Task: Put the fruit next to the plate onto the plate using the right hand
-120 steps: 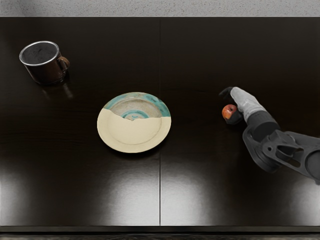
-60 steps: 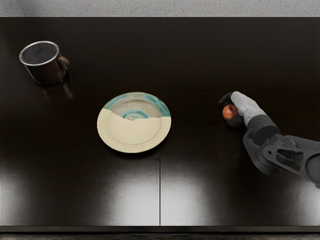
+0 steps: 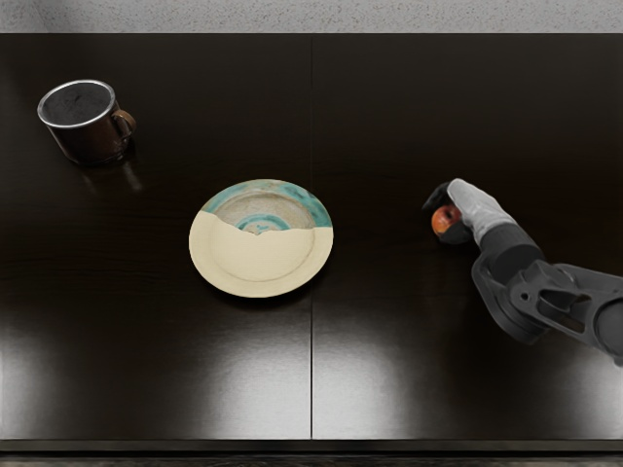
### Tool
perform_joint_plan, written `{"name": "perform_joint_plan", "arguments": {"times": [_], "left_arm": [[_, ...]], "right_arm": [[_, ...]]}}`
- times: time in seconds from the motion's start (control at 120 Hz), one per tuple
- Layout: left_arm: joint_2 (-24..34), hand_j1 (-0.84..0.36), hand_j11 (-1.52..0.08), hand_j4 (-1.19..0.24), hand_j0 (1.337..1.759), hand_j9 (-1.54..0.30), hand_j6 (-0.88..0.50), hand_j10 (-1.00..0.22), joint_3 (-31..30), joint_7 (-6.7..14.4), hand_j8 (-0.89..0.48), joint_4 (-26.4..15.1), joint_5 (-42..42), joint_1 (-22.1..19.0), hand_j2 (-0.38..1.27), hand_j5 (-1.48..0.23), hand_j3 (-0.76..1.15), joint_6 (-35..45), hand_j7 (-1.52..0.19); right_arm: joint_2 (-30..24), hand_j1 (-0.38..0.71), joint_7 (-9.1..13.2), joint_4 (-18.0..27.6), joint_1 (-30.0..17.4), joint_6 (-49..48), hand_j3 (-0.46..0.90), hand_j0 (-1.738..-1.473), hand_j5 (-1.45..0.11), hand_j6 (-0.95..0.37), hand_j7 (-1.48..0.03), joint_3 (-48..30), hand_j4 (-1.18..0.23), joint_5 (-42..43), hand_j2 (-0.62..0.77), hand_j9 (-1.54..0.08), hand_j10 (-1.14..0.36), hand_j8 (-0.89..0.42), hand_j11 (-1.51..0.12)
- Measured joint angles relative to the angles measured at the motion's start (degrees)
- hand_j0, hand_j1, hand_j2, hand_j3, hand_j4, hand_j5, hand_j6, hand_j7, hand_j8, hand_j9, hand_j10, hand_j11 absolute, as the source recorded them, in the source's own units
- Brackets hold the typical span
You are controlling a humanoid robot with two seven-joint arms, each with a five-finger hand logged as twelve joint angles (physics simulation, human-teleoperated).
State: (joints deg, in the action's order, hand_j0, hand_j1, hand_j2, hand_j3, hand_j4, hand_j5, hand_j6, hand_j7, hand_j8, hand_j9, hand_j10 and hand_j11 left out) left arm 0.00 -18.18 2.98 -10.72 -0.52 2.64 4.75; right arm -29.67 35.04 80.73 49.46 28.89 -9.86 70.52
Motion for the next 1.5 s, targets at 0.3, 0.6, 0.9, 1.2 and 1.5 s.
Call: {"name": "perform_joint_plan", "arguments": {"times": [0.3, 0.6, 0.9, 1.2, 1.5], "left_arm": [[0.0, 0.07, -0.30, -0.23, 1.658, -0.30, -0.23, -0.23, 0.0, 0.0, -0.23, 0.0, 0.0, 0.0, 0.05, -0.30, 0.00, 0.0, -0.30], [0.0, 0.07, -0.30, -0.23, 1.658, -0.30, -0.23, -0.23, 0.0, 0.0, -0.23, 0.0, 0.0, 0.0, 0.05, -0.30, 0.00, 0.0, -0.30], [0.0, 0.07, -0.30, -0.23, 1.658, -0.30, -0.23, -0.23, 0.0, 0.0, -0.23, 0.0, 0.0, 0.0, 0.05, -0.30, 0.00, 0.0, -0.30], [0.0, 0.07, -0.30, -0.23, 1.658, -0.30, -0.23, -0.23, 0.0, 0.0, -0.23, 0.0, 0.0, 0.0, 0.05, -0.30, 0.00, 0.0, -0.30], [0.0, 0.07, -0.30, -0.23, 1.658, -0.30, -0.23, -0.23, 0.0, 0.0, -0.23, 0.0, 0.0, 0.0, 0.05, -0.30, 0.00, 0.0, -0.30]], "right_arm": [[-0.2, 0.24, 0.0, 1.6, 1.0, -0.4, 0.00, -1.655, -0.80, -0.56, -0.81, -0.5, -0.63, -0.3, 0.19, -0.81, -0.58, -0.46, -0.82], [0.1, 0.23, 0.0, 4.8, 4.7, -0.4, 0.00, -1.656, -0.83, -0.58, -0.82, -0.6, -0.63, -0.7, 0.22, -0.83, -0.59, -0.47, -0.83], [2.8, 0.23, 0.0, 5.8, 6.8, -0.4, 0.00, -1.656, -0.83, -0.58, -0.82, -0.6, -0.63, -1.2, 0.22, -0.83, -0.59, -0.47, -0.84], [5.4, 0.22, 0.0, 7.0, 8.1, -0.4, 0.00, -1.656, -0.83, -0.58, -0.83, -0.6, -0.64, -1.2, 0.20, -0.84, -0.60, -0.48, -0.84], [9.1, 0.23, 0.0, 7.1, 9.5, -0.3, 0.00, -1.656, -0.83, -0.58, -0.83, -0.6, -0.64, -1.3, 0.22, -0.83, -0.60, -0.48, -0.84]]}}
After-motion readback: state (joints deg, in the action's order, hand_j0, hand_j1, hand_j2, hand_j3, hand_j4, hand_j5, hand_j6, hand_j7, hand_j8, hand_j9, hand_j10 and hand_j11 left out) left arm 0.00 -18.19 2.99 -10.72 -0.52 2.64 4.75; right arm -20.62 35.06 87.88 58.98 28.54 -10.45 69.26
